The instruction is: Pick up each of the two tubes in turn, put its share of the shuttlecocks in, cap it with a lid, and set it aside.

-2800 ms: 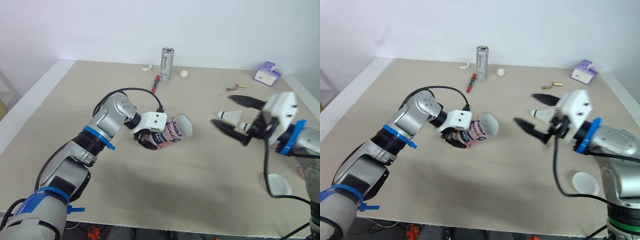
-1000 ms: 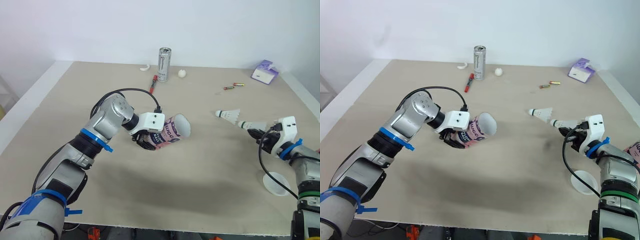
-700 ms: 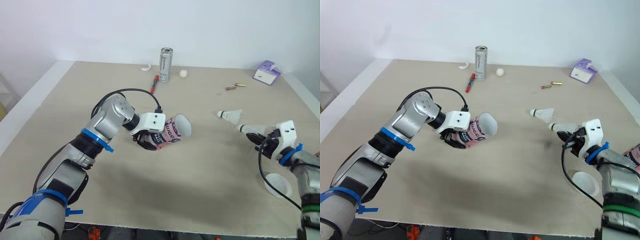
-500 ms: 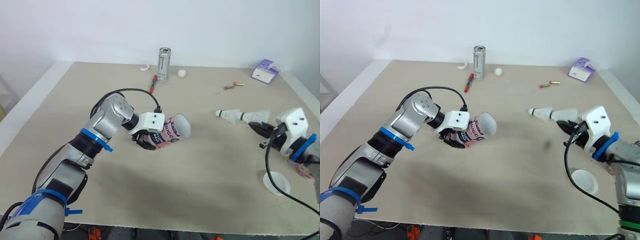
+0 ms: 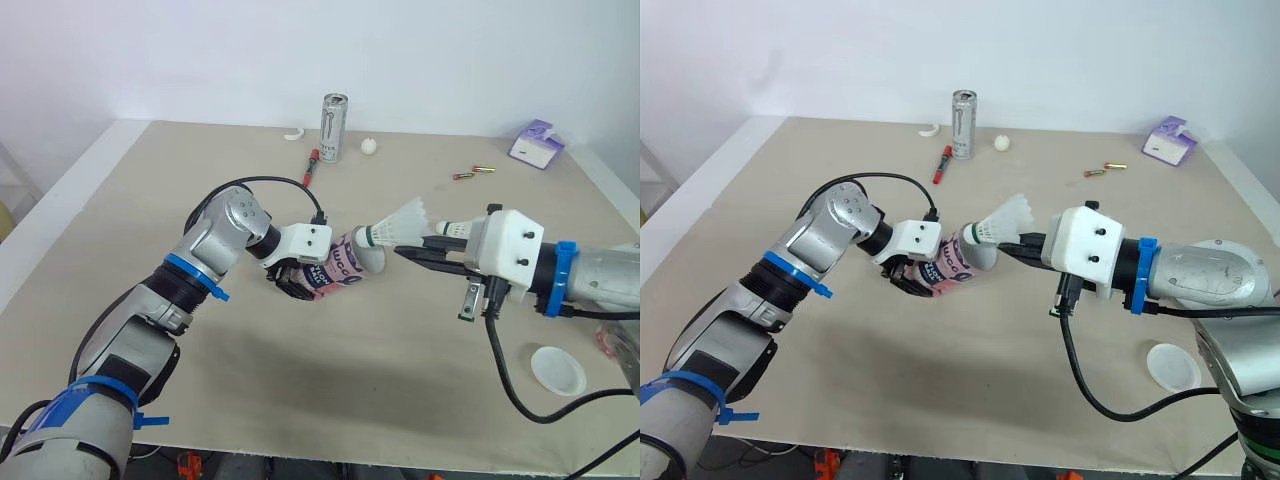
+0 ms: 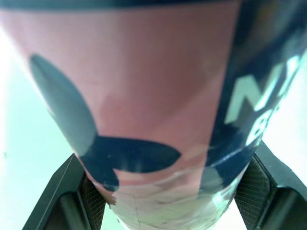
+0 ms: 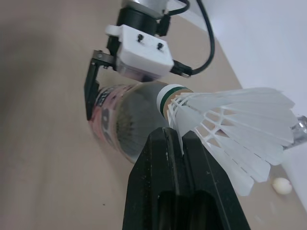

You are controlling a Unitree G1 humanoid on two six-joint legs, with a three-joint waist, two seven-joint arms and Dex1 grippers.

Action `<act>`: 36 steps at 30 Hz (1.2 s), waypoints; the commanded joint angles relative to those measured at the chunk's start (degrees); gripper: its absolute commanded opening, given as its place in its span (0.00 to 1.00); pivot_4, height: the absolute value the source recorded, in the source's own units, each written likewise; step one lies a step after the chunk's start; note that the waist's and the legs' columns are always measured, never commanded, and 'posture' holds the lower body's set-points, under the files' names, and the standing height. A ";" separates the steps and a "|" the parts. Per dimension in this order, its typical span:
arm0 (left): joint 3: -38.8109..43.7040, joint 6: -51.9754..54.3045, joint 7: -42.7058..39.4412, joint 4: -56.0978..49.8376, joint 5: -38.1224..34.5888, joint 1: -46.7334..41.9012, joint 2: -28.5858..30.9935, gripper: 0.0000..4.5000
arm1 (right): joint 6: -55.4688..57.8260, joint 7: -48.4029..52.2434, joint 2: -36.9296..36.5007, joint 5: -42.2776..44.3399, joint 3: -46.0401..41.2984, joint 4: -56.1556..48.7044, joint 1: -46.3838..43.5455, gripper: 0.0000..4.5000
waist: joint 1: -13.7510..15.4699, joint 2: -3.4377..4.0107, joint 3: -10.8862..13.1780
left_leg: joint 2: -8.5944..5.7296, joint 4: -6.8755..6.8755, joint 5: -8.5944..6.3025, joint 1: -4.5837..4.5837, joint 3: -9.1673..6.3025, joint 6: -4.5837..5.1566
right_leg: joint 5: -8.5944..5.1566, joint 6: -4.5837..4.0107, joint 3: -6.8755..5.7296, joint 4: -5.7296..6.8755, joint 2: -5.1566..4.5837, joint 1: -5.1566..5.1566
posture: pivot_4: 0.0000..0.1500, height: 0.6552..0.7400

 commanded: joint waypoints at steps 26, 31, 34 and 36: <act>-0.56 0.42 0.78 -0.91 0.05 0.99 -0.19 0.69 | 8.44 -7.29 9.12 5.86 -9.22 14.99 -1.80 0.98 | 0.04 -0.15 -0.03 | 0.01 0.05 0.00 0.02 -0.04 0.00 | 0.05 -0.01 -0.04 0.00 0.01 0.07 | 1.00 1.00; -0.63 0.80 0.81 -1.58 -0.06 1.20 -0.27 0.69 | 6.34 -13.60 13.92 2.09 -11.37 28.66 -1.78 0.98 | 0.00 -0.13 -0.06 | 0.02 0.08 0.01 0.05 0.01 0.01 | 0.06 0.00 0.00 0.01 0.03 0.08 | 1.00 1.00; -0.64 0.92 0.80 -1.88 -0.08 1.30 -0.15 0.69 | 2.94 -14.02 15.54 0.00 -10.77 38.33 -3.27 0.98 | 0.01 -0.09 -0.07 | 0.02 0.07 0.01 0.08 0.01 0.01 | 0.08 0.00 0.00 0.03 0.06 0.09 | 1.00 1.00; -0.63 1.03 0.81 -1.95 -0.11 1.30 -0.12 0.69 | 0.52 -13.71 16.01 -1.24 -10.19 44.08 -4.84 0.98 | -0.01 -0.08 -0.06 | -0.01 0.07 0.01 0.08 0.03 0.01 | 0.11 0.06 0.04 0.04 0.04 0.08 | 1.00 1.00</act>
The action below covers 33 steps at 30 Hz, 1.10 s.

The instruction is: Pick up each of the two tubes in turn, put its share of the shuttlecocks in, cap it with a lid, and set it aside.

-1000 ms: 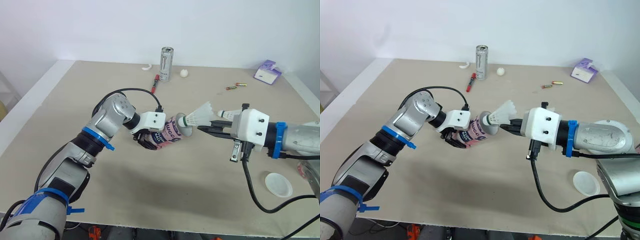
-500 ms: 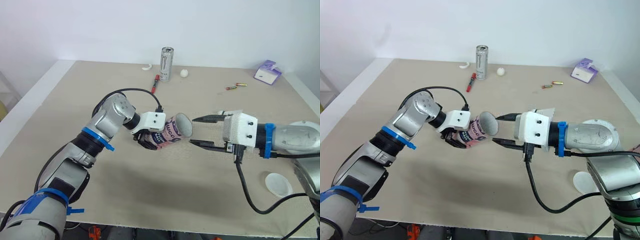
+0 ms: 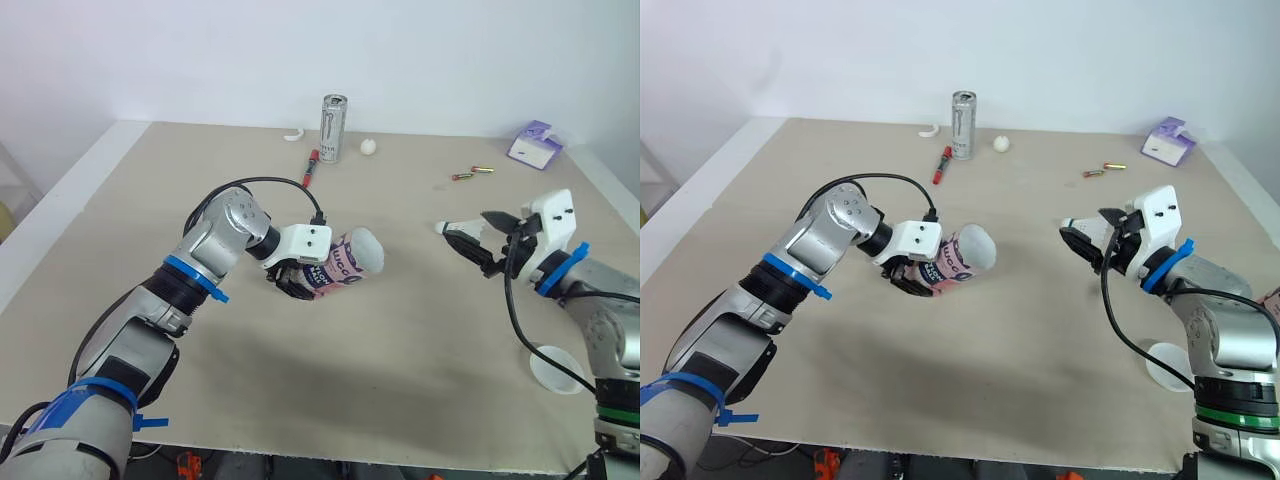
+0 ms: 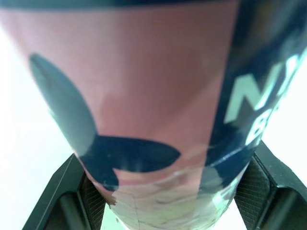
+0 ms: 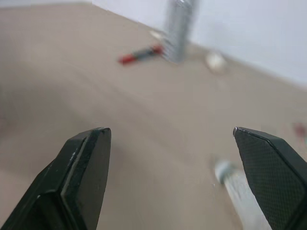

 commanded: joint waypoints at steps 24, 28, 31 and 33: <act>-0.51 1.32 -0.13 -1.48 -0.25 0.85 0.66 0.69 | -19.56 9.30 2.99 -10.91 4.87 50.72 -24.81 0.98 | -0.45 0.07 0.02 | -0.01 -0.08 0.00 0.09 0.07 0.00 | 0.18 0.19 0.12 0.00 0.01 0.03 | 1.00 1.00; -0.52 1.35 -0.05 -1.49 -0.25 0.97 0.68 0.69 | -20.42 8.09 4.85 -11.69 4.78 53.23 -27.47 0.98 | -0.52 0.08 0.02 | -0.01 -0.08 0.00 0.09 0.07 0.00 | 0.18 0.21 0.12 0.00 0.02 0.03 | 1.00 1.00; -0.47 1.43 0.08 -1.55 -0.23 1.05 0.74 0.69 | -20.63 7.14 5.87 -12.10 4.69 55.17 -29.01 0.71 | -0.53 0.08 0.02 | -0.02 -0.08 0.00 0.09 0.07 0.00 | 0.19 0.20 0.12 0.00 0.01 0.03 | 1.00 1.00; -0.46 1.46 0.18 -1.57 -0.18 1.13 0.80 0.69 | -21.03 6.68 6.16 -12.48 4.71 55.98 -29.57 0.55 | -0.51 0.08 0.02 | -0.02 -0.08 0.00 0.09 0.06 0.00 | 0.19 0.19 0.11 0.00 0.01 0.03 | 1.00 1.00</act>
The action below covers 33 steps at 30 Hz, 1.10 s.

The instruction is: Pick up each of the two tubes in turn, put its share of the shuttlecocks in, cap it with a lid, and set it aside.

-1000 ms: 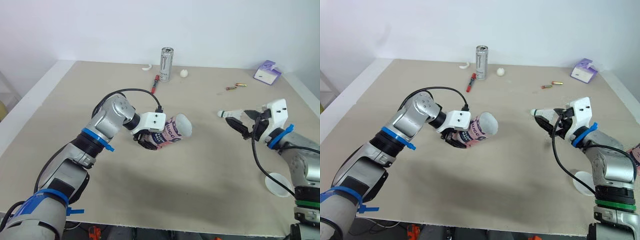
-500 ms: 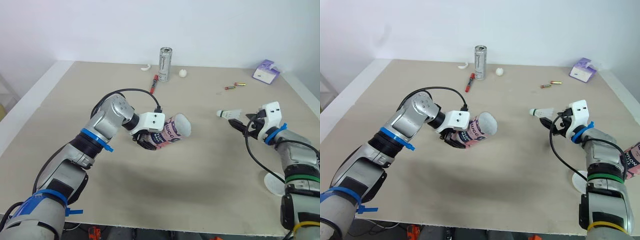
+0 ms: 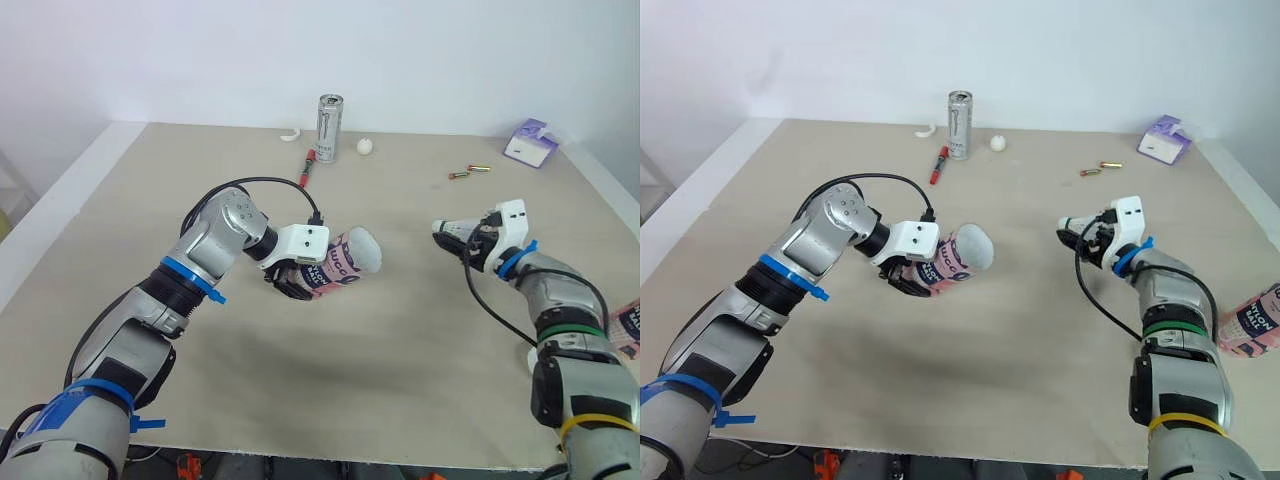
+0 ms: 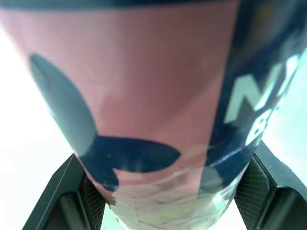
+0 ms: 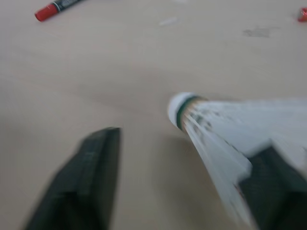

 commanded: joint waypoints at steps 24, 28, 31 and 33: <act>-0.58 -0.09 0.30 -0.17 -0.37 0.89 -0.31 0.69 | 4.61 -2.66 -2.75 2.80 -1.66 -48.80 19.83 0.01 | 0.27 0.05 -0.01 | -0.05 -0.02 0.00 -0.04 -0.06 0.00 | -0.06 0.01 0.01 0.06 0.00 -0.02 | 1.00 1.00; -0.61 -0.40 0.24 -0.13 -0.50 0.92 -0.39 0.69 | 7.38 0.07 -7.90 5.31 -2.90 -67.08 25.81 0.01 | 0.40 0.13 0.01 | -0.08 -0.02 -0.01 -0.10 -0.09 -0.01 | -0.11 0.02 0.03 0.06 0.01 -0.06 | 1.00 1.00; -0.64 -0.65 0.15 -0.15 -0.66 1.02 -0.49 0.69 | 7.69 5.06 -13.43 7.43 -2.31 -77.03 26.97 0.01 | 0.40 0.13 0.02 | -0.08 0.00 -0.01 -0.07 -0.09 -0.01 | -0.15 0.11 0.03 0.06 0.01 -0.05 | 1.00 1.00; -0.67 -0.68 0.04 -0.38 -0.76 1.18 -0.50 0.69 | 9.20 6.63 -15.42 9.63 -1.72 -81.75 26.70 0.01 | 0.40 0.09 0.03 | -0.02 0.01 -0.01 -0.01 -0.09 -0.01 | -0.26 -0.14 0.01 0.05 0.06 0.01 | 1.00 1.00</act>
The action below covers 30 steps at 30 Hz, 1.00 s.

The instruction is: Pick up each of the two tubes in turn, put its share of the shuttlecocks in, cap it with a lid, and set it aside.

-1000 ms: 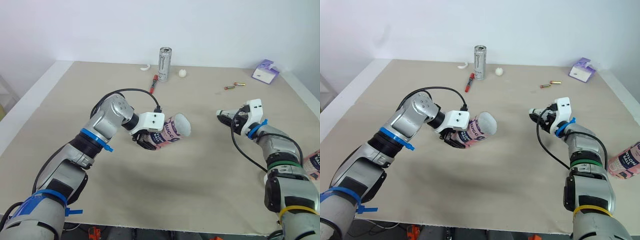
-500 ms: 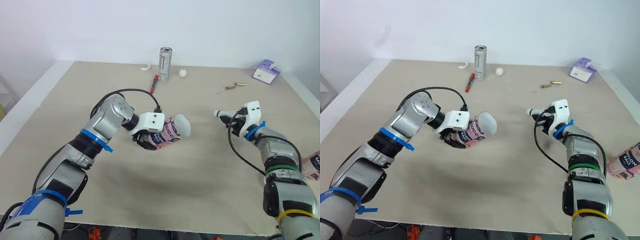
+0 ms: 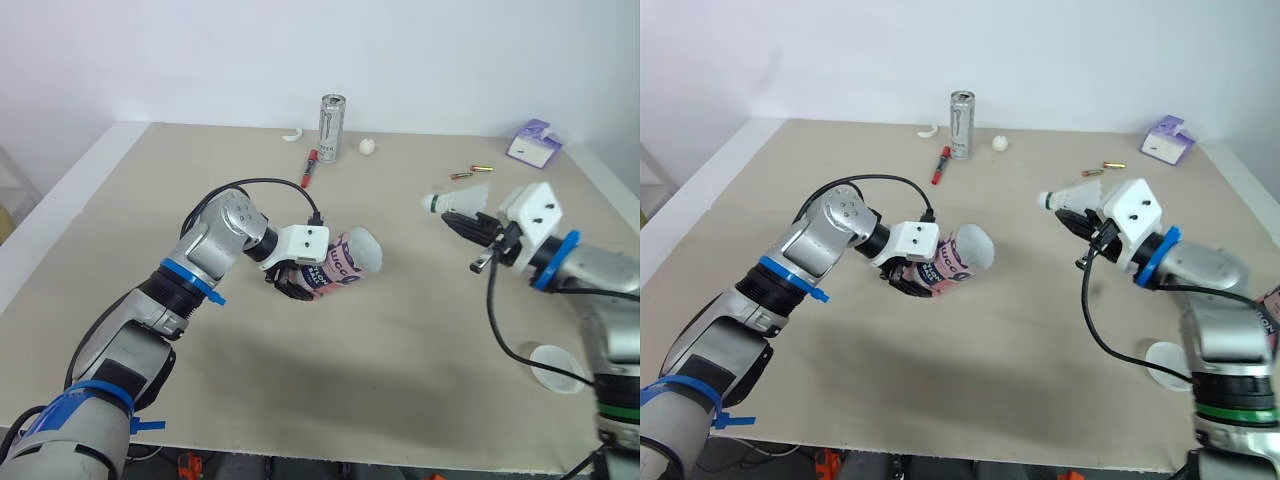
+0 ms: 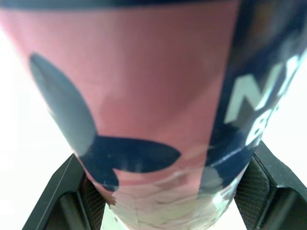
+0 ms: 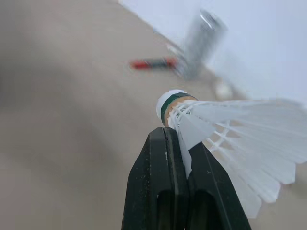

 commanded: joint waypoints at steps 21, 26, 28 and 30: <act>-0.97 -0.13 -0.17 -0.64 -0.38 0.72 -0.66 0.69 | -1.32 9.19 -4.87 -0.17 10.58 -11.05 -4.56 0.01 | 0.12 -0.05 0.02 | -0.01 0.00 0.00 -0.08 0.01 0.00 | -0.08 -0.07 -0.03 -0.04 -0.05 -0.05 | 1.00 1.00; -0.90 -0.14 -0.13 -0.38 -0.37 0.66 -0.65 0.69 | -0.96 10.04 -5.01 0.11 11.05 -10.77 -5.90 0.39 | 0.13 -0.05 0.02 | 0.00 0.00 0.00 -0.09 0.00 0.00 | -0.07 -0.07 -0.04 -0.04 -0.05 -0.05 | 1.00 1.00; -0.90 -0.18 -0.11 -0.27 -0.34 0.62 -0.62 0.69 | 0.05 10.52 -5.47 1.25 10.15 -11.51 -5.90 0.59 | 0.13 -0.06 0.02 | 0.00 0.00 0.00 -0.09 -0.01 0.00 | -0.07 -0.07 -0.04 -0.04 -0.05 -0.05 | 1.00 1.00; -0.88 -0.22 -0.12 -0.17 -0.35 0.57 -0.63 0.69 | 1.02 10.58 -5.71 2.18 9.26 -12.05 -5.94 0.80 | 0.13 -0.05 0.02 | 0.00 0.00 0.00 -0.09 0.00 0.00 | -0.07 -0.07 -0.03 -0.04 -0.05 -0.05 | 1.00 1.00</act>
